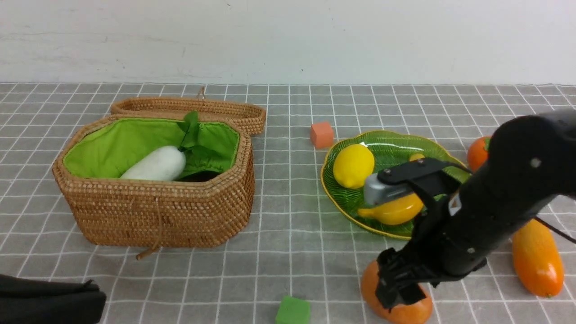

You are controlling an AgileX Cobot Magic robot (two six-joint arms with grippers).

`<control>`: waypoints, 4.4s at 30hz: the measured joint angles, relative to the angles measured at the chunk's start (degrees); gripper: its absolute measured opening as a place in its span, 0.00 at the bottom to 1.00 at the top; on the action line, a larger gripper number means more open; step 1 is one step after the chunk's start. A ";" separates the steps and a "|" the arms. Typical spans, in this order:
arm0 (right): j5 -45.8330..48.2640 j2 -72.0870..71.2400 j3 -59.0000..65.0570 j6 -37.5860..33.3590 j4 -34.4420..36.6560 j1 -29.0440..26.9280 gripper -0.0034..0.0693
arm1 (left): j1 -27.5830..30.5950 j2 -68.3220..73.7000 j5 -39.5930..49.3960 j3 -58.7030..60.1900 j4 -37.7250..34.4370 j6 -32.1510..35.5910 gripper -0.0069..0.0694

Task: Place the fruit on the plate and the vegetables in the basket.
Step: Use the right arm to grab a potato and put it into the left basket, then use the right arm to grab a mango and put it into the right plate

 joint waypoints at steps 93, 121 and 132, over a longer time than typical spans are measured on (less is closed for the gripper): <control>-4.54 10.64 -1.99 16.32 -13.29 -31.17 0.80 | 0.00 2.77 -5.45 1.14 -14.27 12.19 0.07; -6.13 19.33 -22.80 8.98 -0.13 -22.18 0.96 | 0.00 5.91 -11.23 1.14 -16.88 12.36 0.07; -0.27 15.18 -31.60 10.05 -5.53 -31.06 0.83 | 0.00 5.91 -16.71 1.14 -17.08 12.58 0.07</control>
